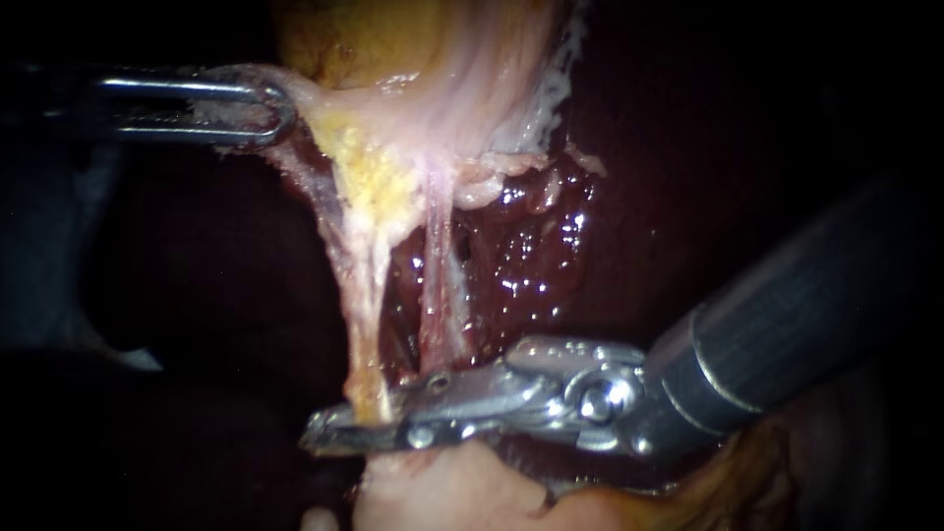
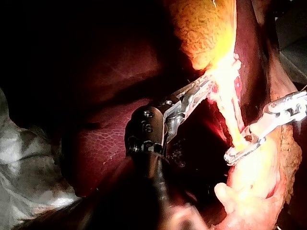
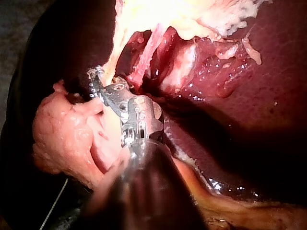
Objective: Going back first clip left tube
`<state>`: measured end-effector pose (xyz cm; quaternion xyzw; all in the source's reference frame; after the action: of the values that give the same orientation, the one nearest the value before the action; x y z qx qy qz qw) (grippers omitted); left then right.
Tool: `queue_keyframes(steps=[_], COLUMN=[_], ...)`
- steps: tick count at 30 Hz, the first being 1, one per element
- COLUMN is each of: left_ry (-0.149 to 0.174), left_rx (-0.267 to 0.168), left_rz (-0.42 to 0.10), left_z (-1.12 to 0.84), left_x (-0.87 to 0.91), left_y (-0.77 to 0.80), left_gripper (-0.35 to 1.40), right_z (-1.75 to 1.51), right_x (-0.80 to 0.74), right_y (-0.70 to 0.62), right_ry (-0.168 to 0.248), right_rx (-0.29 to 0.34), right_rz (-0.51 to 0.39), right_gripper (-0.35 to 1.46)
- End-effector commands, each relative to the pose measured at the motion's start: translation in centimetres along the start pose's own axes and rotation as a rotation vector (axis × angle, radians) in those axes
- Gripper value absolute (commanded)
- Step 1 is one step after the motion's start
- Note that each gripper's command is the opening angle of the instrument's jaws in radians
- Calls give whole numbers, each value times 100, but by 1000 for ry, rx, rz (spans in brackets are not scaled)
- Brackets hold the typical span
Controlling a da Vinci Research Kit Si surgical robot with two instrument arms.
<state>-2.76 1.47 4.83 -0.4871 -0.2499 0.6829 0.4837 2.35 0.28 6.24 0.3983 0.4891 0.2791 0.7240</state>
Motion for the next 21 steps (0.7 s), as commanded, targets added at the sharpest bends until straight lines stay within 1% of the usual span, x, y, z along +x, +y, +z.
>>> queue_keyframes(steps=[1, 2, 3, 4, 6, 7, 8, 11, 13, 17, 19, 21], left_ry=[0, 0, 0, 0, -1, -1, -1, -1, 0, 0, 0, 0], left_rx=[0, 0, -1, -1, -1, -1, -1, -1, -1, 0, 0, 0], left_rz=[1, 1, 1, 1, 1, 1, 1, 2, 2, 2, 3, 3], left_z=[0, -1, -1, -1, -1, -1, -1, -2, -1, -1, -1, -2], left_x=[0, 0, 0, 0, 0, 0, 0, -1, -2, -3, -3, -4], left_y=[0, 0, 0, 0, 0, 0, 0, 0, 0, 0, 0, 0], left_gripper=[-35, -35, -35, -35, -35, -35, -35, -35, -35, -35, -35, -35], right_z=[0, 1, 2, 3, 5, 6, 6, 2, -3, -16, -26, -38], right_x=[0, -1, -1, -2, -1, 0, 0, 0, -1, -2, -5, -6], right_y=[0, 0, 1, 2, 4, 5, 6, 12, 18, 32, 36, 36], right_ry=[1, 2, 15, 36, 64, 69, 68, 81, 88, 80, 69, 69], right_rx=[0, 4, 10, 19, 29, 31, 33, 4, -17, -92, -123, -138], right_rz=[-3, -3, -22, -46, -57, -57, -57, -73, -119, -193, -250, -284], right_gripper=[-35, -34, -16, 1, 27, 34, 37, 44, 44, 49, 49, 49])
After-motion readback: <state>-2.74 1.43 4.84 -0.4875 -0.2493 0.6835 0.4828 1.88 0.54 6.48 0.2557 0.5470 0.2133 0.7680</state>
